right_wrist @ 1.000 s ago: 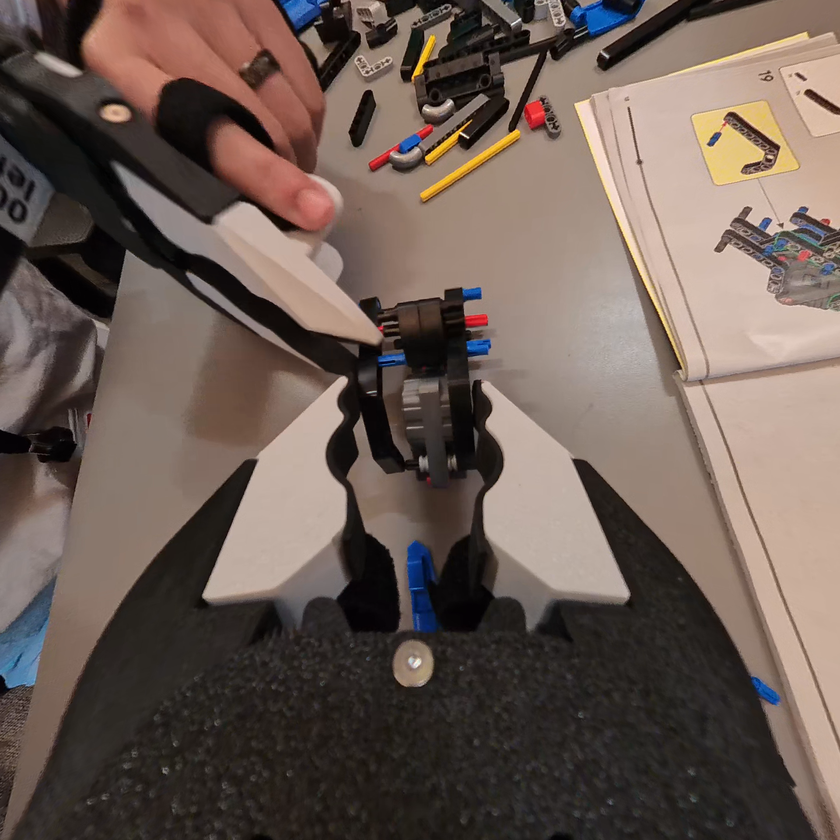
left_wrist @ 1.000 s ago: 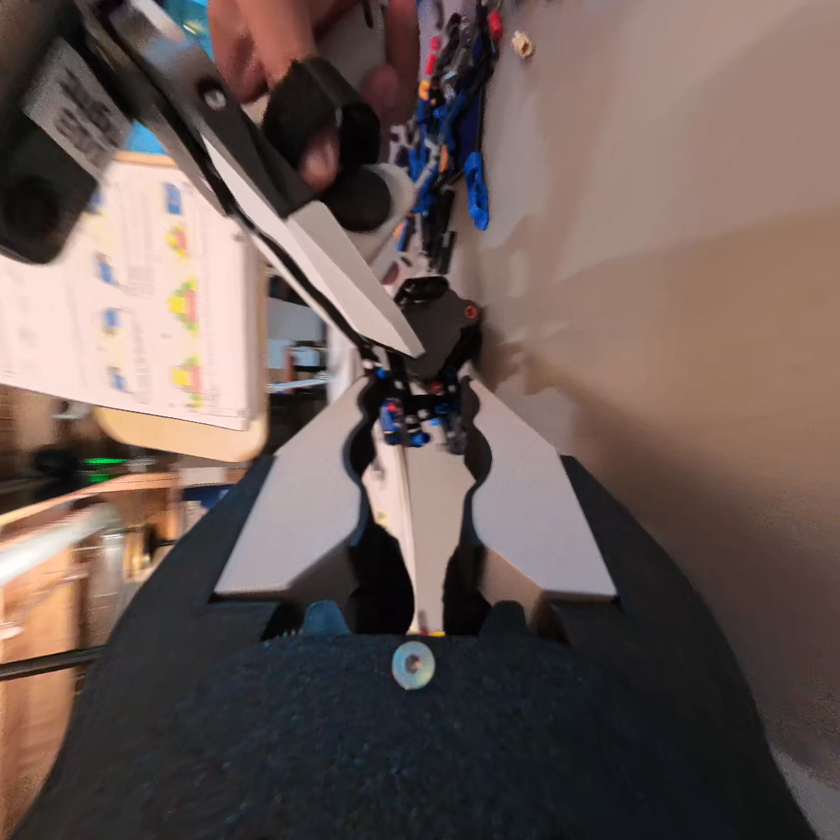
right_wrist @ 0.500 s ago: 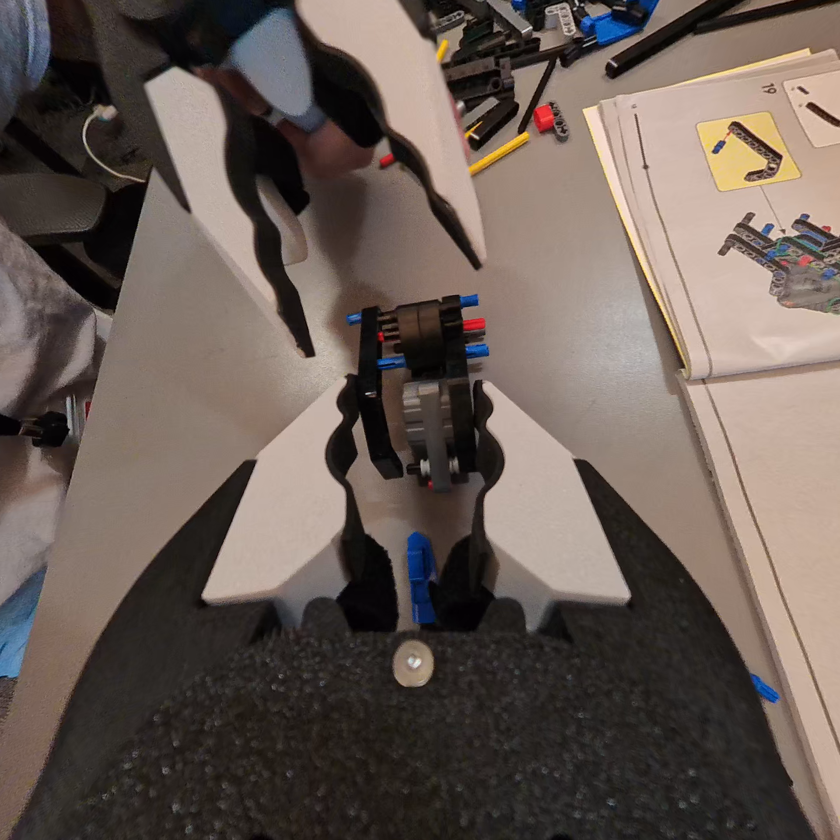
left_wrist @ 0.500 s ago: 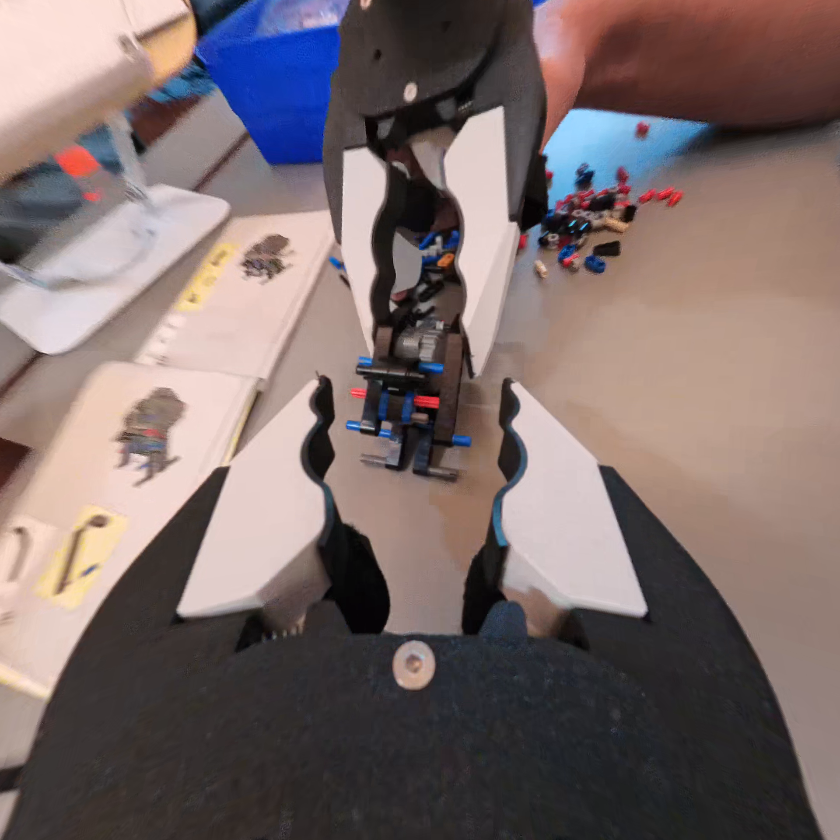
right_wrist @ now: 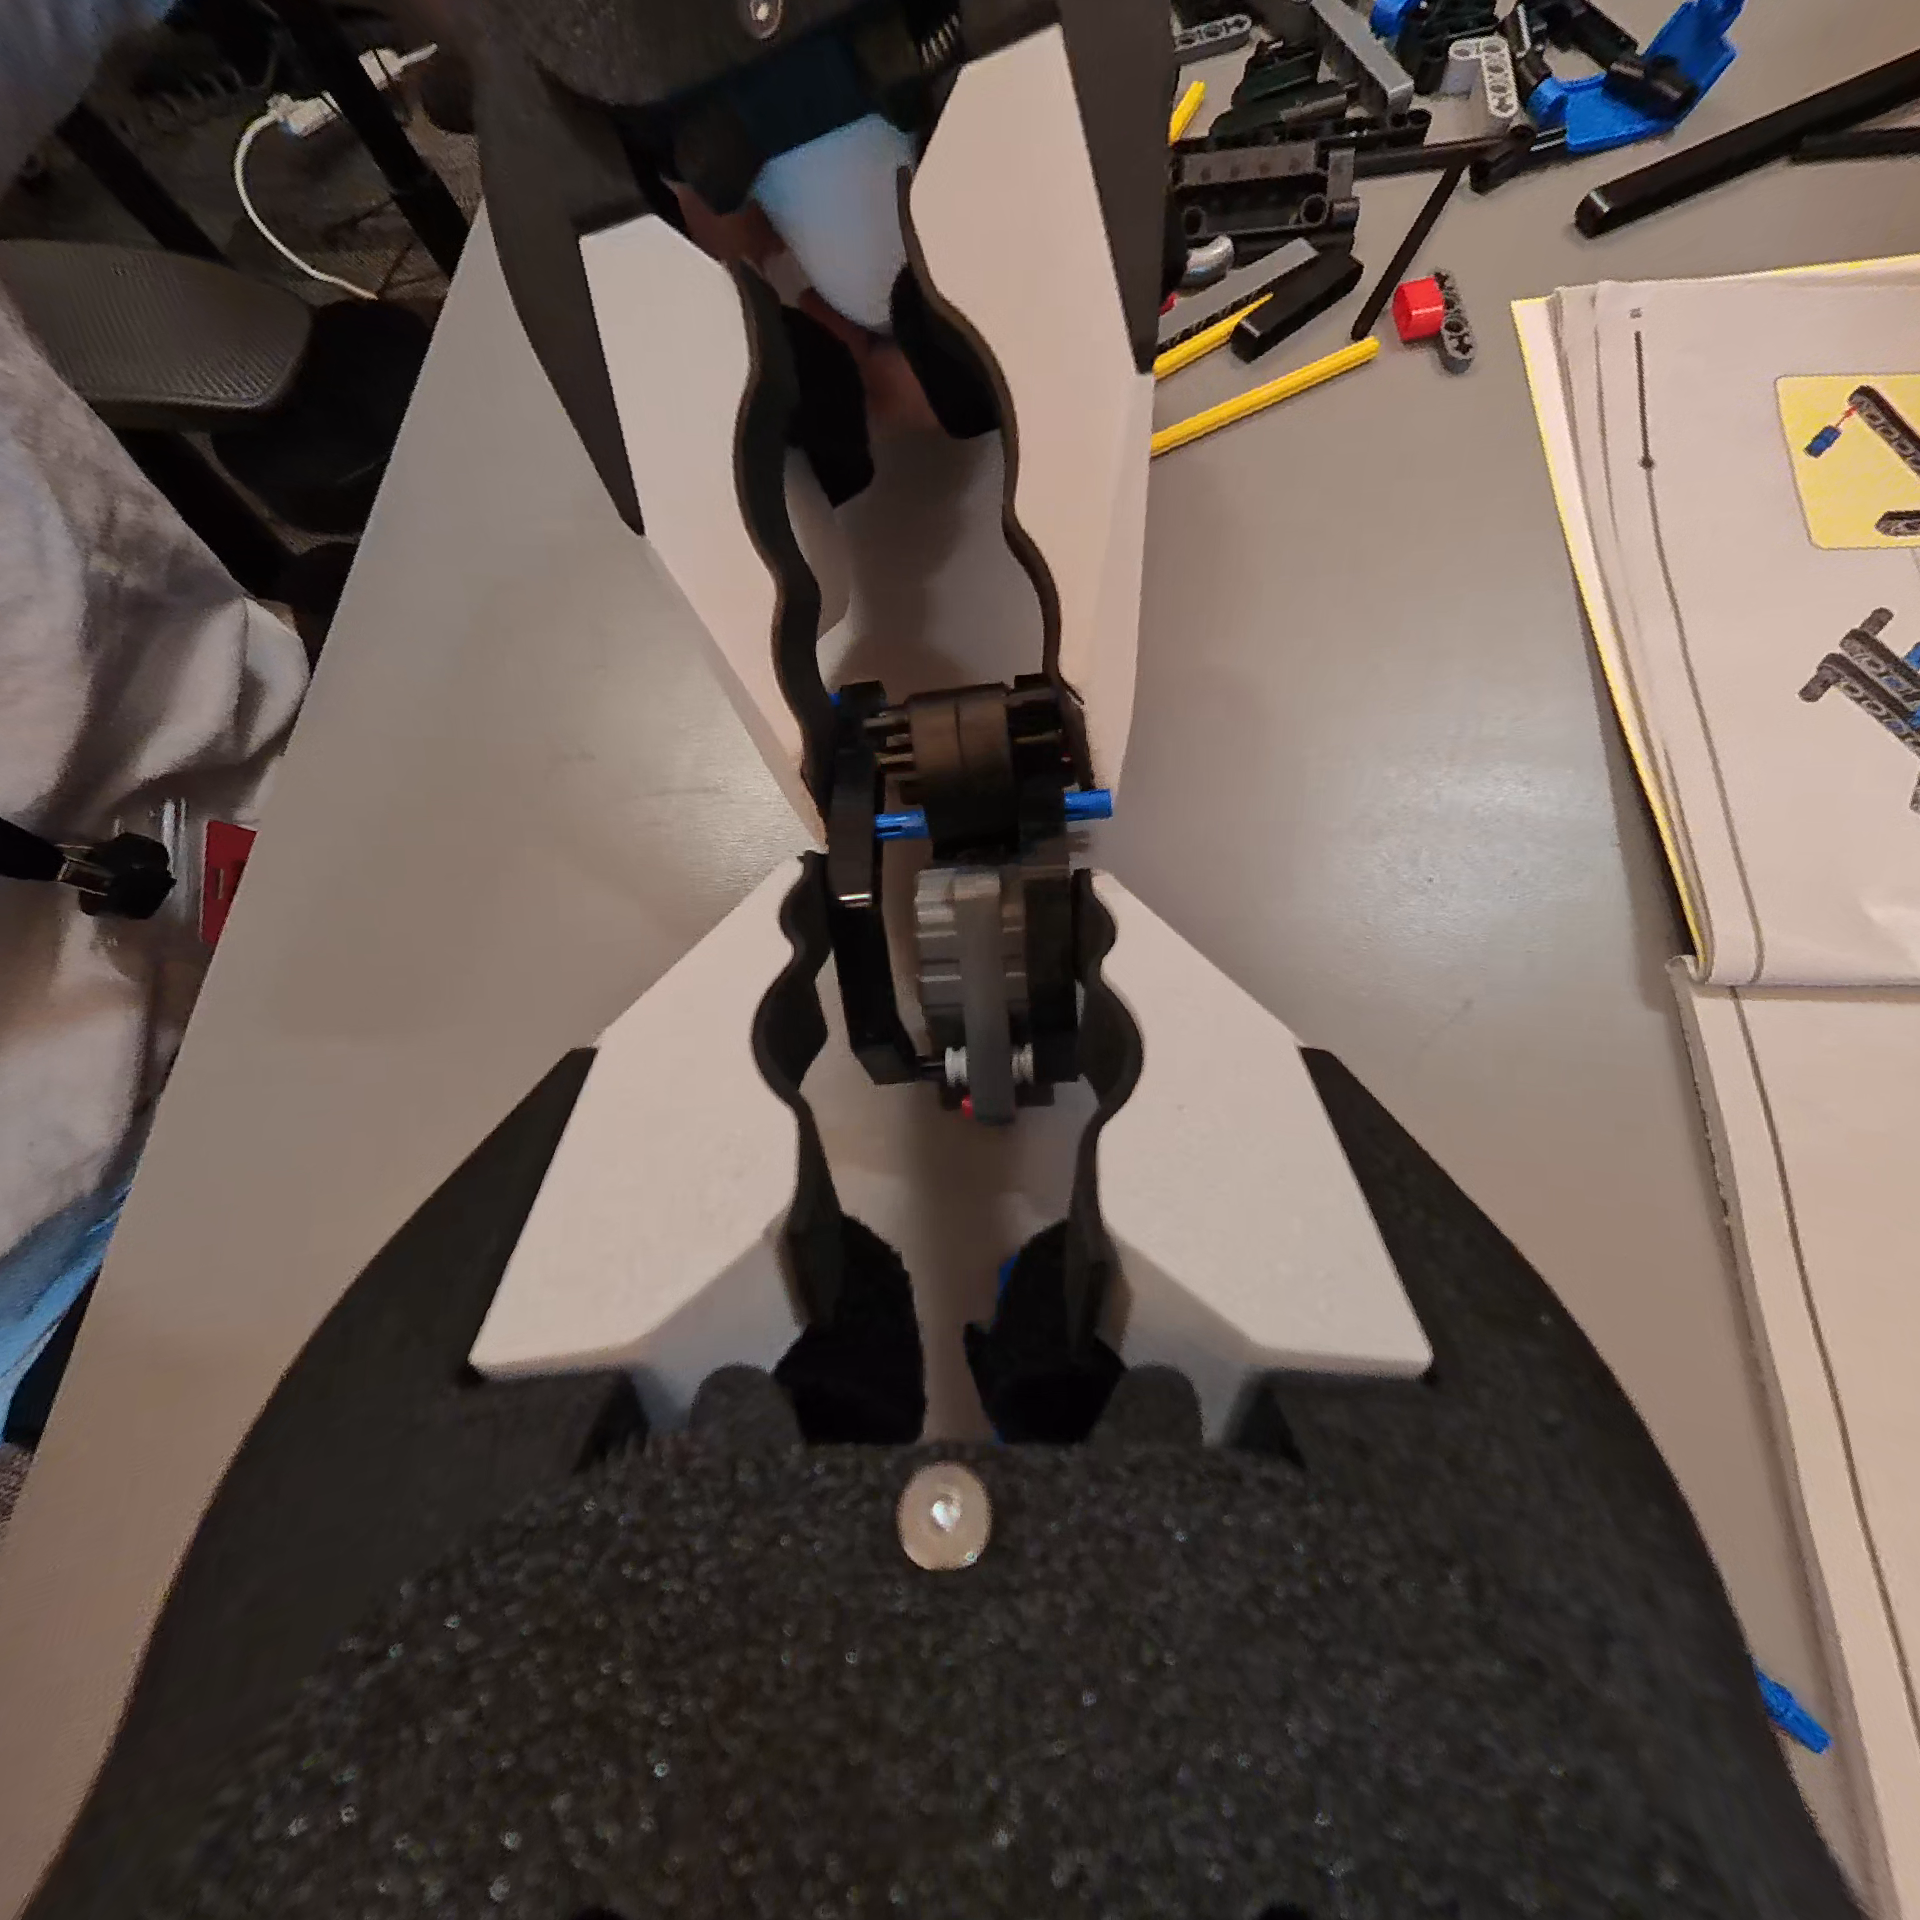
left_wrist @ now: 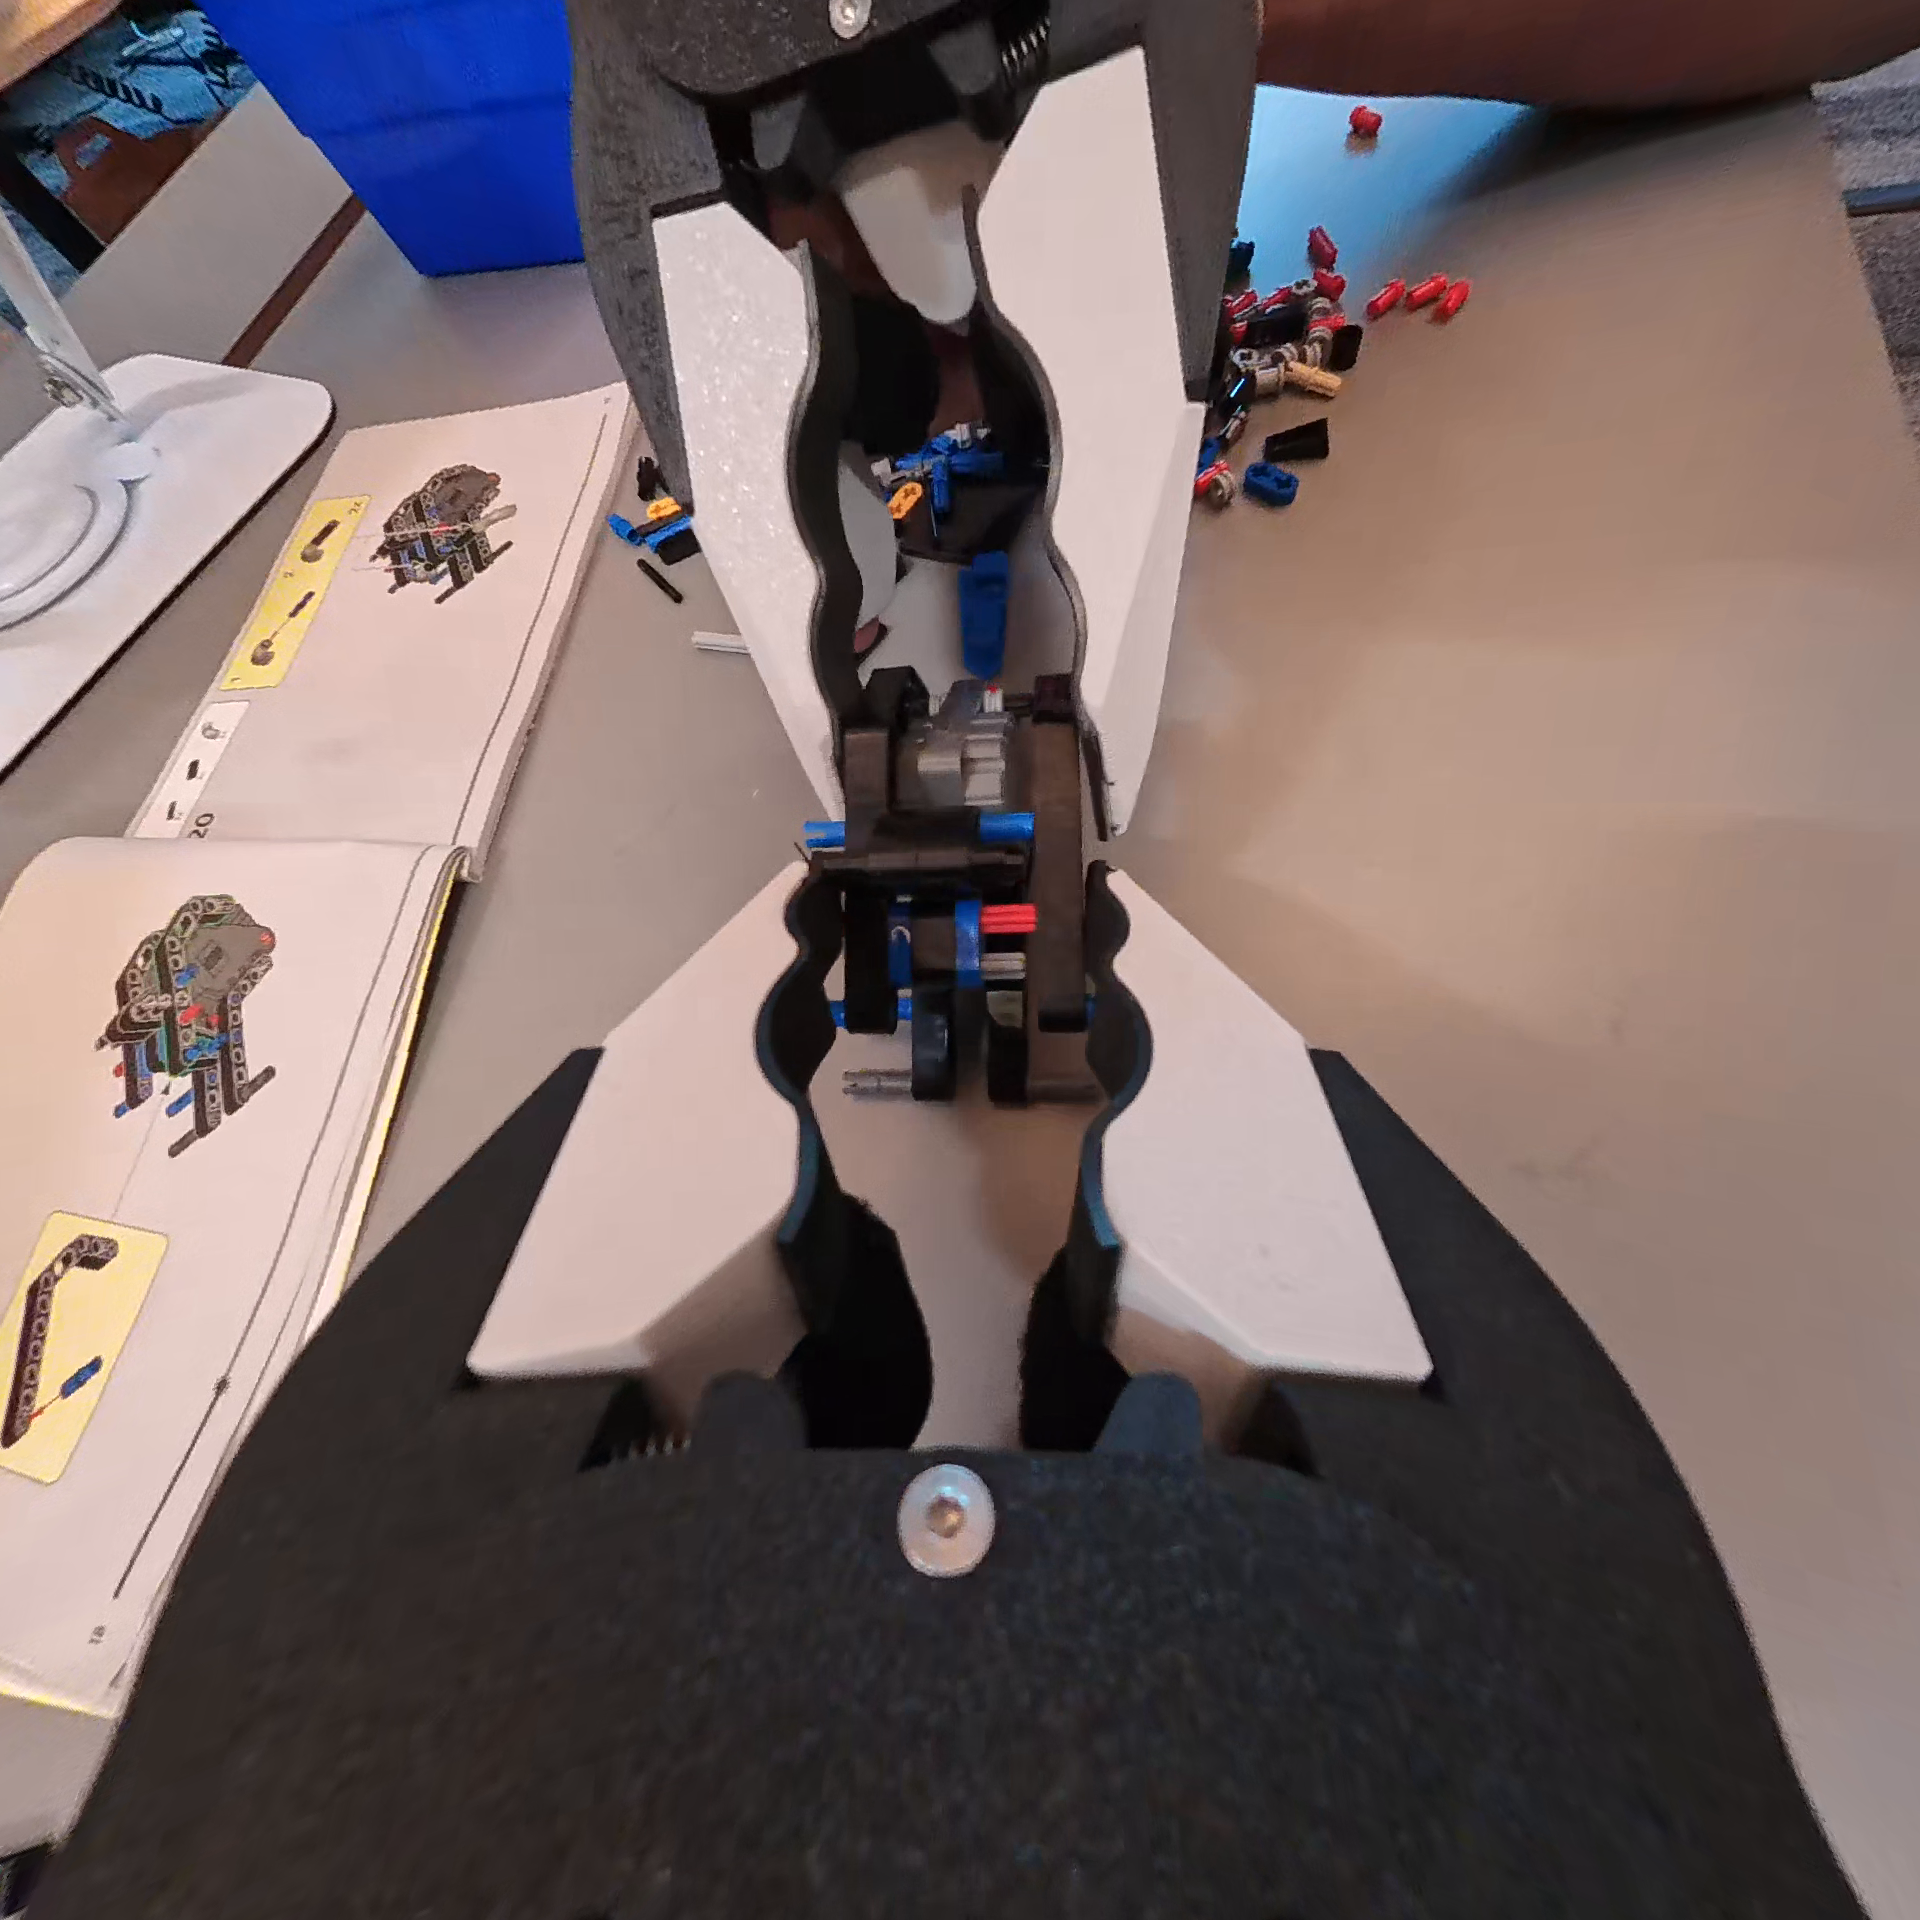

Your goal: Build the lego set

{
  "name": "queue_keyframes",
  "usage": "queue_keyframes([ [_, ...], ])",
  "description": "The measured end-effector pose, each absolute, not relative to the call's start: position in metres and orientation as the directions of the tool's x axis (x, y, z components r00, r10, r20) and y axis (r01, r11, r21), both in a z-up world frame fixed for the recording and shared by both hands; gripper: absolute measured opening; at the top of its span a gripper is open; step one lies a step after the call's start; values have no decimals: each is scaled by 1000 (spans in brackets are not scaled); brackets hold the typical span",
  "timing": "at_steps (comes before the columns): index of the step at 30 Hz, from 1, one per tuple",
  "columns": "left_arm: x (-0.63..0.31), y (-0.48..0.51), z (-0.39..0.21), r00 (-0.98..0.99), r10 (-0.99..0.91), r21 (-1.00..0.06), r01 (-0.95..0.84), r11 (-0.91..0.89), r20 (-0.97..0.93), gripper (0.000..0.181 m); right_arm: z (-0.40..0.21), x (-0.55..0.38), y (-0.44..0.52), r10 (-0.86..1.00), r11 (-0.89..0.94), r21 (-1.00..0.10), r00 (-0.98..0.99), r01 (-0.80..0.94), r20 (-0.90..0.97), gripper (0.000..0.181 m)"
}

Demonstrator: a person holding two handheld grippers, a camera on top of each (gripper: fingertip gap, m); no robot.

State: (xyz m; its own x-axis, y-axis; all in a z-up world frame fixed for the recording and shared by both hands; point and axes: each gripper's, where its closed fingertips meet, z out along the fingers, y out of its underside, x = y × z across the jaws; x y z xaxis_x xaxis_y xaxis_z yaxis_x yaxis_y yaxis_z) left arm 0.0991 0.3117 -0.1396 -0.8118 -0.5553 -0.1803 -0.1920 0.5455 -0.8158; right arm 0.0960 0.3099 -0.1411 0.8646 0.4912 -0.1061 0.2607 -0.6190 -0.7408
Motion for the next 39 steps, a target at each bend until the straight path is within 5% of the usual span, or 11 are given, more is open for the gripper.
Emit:
queue_keyframes([
  [5, 100, 314, -140, -809, -553, -809, -184, 559, -198, 45, -141, 96, 311, 493, -605, -754, 864, 255, -103, 47],
  [9, 101, 318, -140, -813, -550, -813, -180, 553, -194, 45, -148, 104, 289, 509, -656, -672, 859, 344, -57, 68],
  [39, 103, 323, -141, -808, -547, -804, -169, 570, -218, 46, -148, 118, 298, 478, -567, -727, 874, 386, 91, 40],
])
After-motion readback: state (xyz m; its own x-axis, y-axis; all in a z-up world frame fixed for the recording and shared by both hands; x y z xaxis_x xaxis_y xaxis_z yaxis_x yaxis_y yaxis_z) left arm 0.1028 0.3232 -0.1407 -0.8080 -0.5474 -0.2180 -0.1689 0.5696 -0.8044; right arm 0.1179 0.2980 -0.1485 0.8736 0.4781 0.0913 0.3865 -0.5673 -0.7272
